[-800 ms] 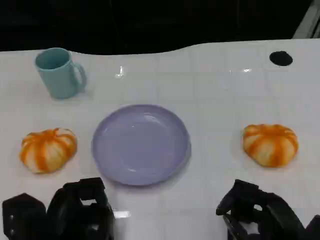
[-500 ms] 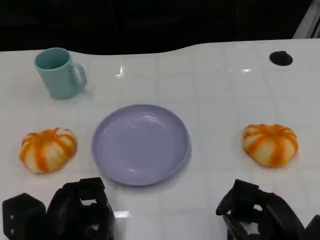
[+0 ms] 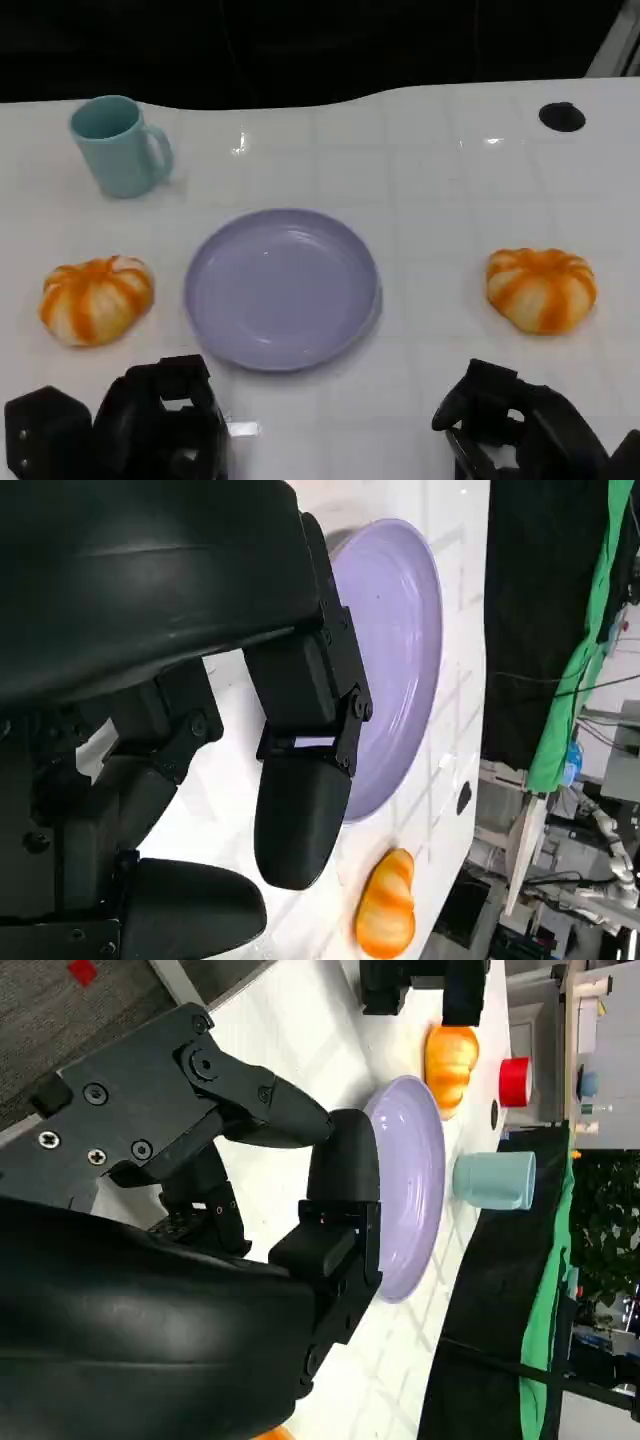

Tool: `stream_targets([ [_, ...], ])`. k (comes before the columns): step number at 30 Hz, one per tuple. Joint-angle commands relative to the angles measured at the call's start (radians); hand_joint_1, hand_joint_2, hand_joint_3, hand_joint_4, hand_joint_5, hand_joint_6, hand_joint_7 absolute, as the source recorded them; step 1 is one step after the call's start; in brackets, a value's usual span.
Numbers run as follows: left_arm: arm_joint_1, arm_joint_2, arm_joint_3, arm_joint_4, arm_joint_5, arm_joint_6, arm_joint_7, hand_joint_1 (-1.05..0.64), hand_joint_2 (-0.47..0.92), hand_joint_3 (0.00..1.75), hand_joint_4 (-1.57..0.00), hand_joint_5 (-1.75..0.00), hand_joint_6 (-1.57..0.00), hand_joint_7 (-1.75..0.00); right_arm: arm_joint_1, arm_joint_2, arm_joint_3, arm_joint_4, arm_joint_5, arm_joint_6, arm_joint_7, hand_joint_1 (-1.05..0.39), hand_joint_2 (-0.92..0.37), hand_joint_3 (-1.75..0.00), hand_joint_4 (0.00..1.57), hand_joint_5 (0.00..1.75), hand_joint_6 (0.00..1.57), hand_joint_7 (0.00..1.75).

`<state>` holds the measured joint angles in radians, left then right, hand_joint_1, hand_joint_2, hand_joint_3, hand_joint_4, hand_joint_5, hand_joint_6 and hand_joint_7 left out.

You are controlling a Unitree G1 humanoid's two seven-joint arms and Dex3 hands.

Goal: Grasp the bread from the table and place it into the plate.

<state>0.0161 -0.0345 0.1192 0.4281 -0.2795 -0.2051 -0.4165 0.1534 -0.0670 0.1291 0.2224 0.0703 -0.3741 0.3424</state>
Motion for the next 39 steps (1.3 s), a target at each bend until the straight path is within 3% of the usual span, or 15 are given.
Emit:
stream_targets([
  [1,-0.001,0.013,0.005,0.005,0.000,-0.004,0.002,-0.88,-0.33,1.75,-1.57,-1.21,-1.37,-1.14,0.000,-0.006,-0.011,0.000,0.010,0.000,0.002,-0.27,-0.65,-0.99,0.68,1.75,0.65,1.45],
  [3,0.000,0.013,0.004,0.003,0.001,-0.004,0.003,-0.88,-0.33,1.75,-1.57,-1.21,-1.37,-1.14,-0.001,-0.007,-0.013,0.000,0.003,-0.010,-0.005,-0.28,-0.66,-0.97,0.68,1.73,0.65,1.40],
  [8,0.002,0.012,0.005,-0.003,-0.003,0.000,0.001,-0.88,-0.33,1.75,-1.57,-1.22,-1.37,-1.14,-0.016,-0.017,-0.024,0.009,-0.039,-0.090,-0.041,-0.26,-0.67,-0.89,0.64,1.49,0.66,0.85],
  [10,0.003,0.012,0.004,-0.005,-0.002,0.001,0.003,-0.88,-0.33,1.75,-1.57,-1.22,-1.37,-1.14,-0.026,-0.023,-0.029,0.020,-0.053,-0.132,-0.049,-0.24,-0.67,-0.86,0.61,1.40,0.64,0.75],
  [14,0.005,0.012,0.004,-0.007,-0.002,0.004,0.003,-0.88,-0.33,1.75,-1.57,-1.22,-1.37,-1.14,-0.051,-0.045,-0.040,0.041,-0.135,-0.224,-0.101,-0.26,-0.79,-0.54,0.59,1.11,0.60,0.57],
  [18,0.008,0.012,0.001,-0.011,0.001,0.001,0.004,-0.88,-0.33,1.75,-1.57,-1.22,-1.37,-1.15,-0.082,-0.093,-0.062,0.030,-0.331,-0.319,-0.236,-0.37,-0.91,-0.17,0.44,0.88,0.58,0.37],
  [22,0.011,0.014,-0.002,-0.014,0.005,0.001,0.004,-0.89,-0.34,1.75,-1.57,-1.22,-1.37,-1.15,-0.101,-0.134,-0.076,0.015,-0.470,-0.366,-0.356,-0.43,-0.92,-0.07,0.39,0.69,0.59,0.23],
  [27,0.012,0.014,-0.006,-0.020,0.005,0.005,0.003,-0.89,-0.35,1.75,-1.57,-1.22,-1.37,-1.15,-0.098,-0.188,-0.074,-0.079,-0.692,-0.307,-0.474,-0.44,-0.91,-0.02,0.39,0.50,0.57,0.08],
  [32,0.012,0.018,-0.008,-0.019,0.007,0.006,0.001,-0.89,-0.36,1.75,-1.57,-1.21,-1.38,-1.14,-0.100,-0.232,-0.022,-0.178,-0.975,-0.190,-0.598,-0.50,-0.89,0.00,0.38,0.38,0.56,0.02],
  [34,0.013,0.019,-0.008,-0.020,0.006,0.007,-0.001,-0.88,-0.36,1.75,-1.57,-1.20,-1.39,-1.14,-0.100,-0.240,-0.004,-0.194,-1.013,-0.158,-0.623,-0.51,-0.88,0.00,0.37,0.36,0.55,0.01],
  [39,0.015,0.018,-0.008,-0.024,0.008,0.008,0.006,-0.88,-0.37,1.75,-1.57,-1.20,-1.39,-1.13,-0.124,-0.238,0.053,-0.257,-1.145,0.008,-0.611,-0.54,-0.86,0.00,0.29,0.30,0.48,0.00],
])
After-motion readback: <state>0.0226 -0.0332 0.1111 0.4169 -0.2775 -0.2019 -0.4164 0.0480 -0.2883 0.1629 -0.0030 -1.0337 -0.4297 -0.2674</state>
